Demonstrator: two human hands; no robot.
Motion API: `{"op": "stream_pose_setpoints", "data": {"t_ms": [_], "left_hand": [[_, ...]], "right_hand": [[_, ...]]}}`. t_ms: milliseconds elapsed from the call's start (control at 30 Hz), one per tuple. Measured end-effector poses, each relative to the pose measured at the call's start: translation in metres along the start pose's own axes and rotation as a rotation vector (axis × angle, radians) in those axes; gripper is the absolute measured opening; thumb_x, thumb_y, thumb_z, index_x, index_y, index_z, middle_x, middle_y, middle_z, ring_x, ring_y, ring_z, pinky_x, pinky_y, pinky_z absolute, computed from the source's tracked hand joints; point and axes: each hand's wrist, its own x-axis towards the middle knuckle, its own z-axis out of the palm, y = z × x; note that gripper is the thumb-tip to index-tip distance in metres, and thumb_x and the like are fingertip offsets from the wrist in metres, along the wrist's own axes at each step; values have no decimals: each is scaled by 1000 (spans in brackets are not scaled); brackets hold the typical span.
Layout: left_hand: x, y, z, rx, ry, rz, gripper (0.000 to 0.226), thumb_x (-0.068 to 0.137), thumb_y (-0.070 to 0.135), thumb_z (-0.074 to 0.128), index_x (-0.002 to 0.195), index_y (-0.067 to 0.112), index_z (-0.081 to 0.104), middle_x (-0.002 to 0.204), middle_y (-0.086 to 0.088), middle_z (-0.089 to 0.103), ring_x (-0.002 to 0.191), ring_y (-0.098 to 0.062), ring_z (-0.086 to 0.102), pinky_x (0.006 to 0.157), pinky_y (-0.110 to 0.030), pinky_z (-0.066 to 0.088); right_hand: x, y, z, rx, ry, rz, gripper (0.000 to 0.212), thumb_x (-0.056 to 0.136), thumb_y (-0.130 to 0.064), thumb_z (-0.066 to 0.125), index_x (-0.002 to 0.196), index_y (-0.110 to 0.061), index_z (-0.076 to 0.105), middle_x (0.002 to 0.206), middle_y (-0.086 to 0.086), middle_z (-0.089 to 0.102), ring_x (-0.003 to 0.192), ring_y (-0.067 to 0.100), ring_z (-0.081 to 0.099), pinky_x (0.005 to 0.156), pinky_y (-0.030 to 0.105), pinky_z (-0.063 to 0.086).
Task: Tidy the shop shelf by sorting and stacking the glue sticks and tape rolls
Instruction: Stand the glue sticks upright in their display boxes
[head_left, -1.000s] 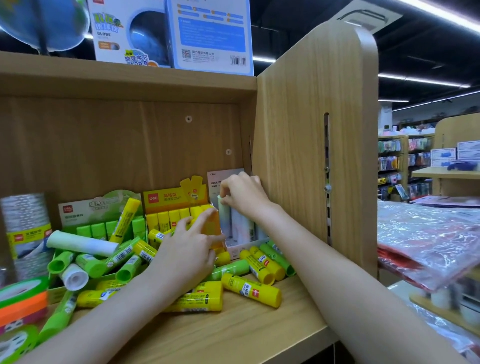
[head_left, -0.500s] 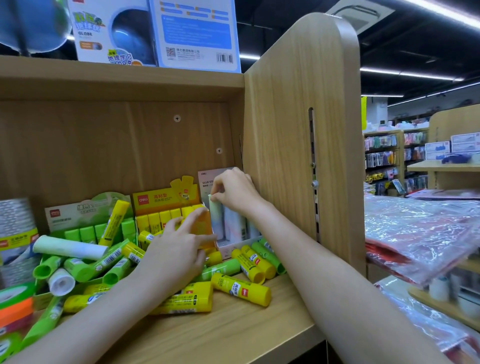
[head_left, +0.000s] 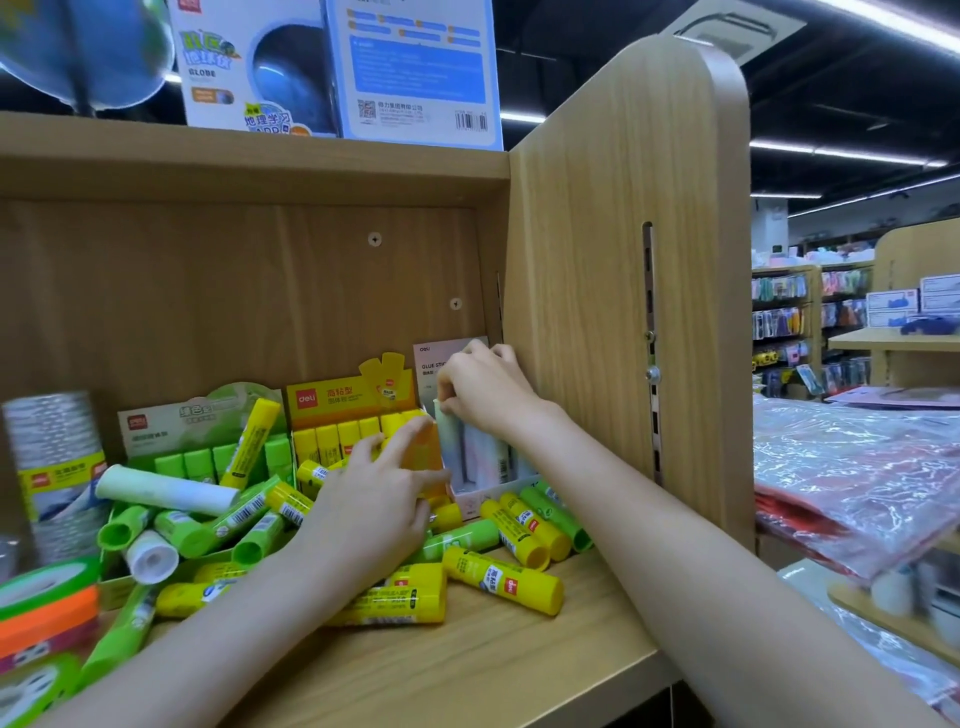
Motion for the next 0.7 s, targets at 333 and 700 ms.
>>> {"op": "stream_pose_setpoints", "data": {"t_ms": [333,700], "left_hand": [[4,-6,5,-99,50,30,39,93,32,38,129,42,49,155,15,4,138,-26,19,107,-41,32],[-38,-37,-42,-404,162,119,47,87,31,29,112,18,66,118,-4,64,114,-21,53,103,-31,30]], "right_hand": [[-10,6,-24,341,95,102,26,91,-15,54,113,-11,67,115,4,67,111,20,56,86,17,34],[-145,-41,-68,316,-100,278,26,95,-20,50,107,-9,69,109,6,70,103,20,62,89,32,45]]}}
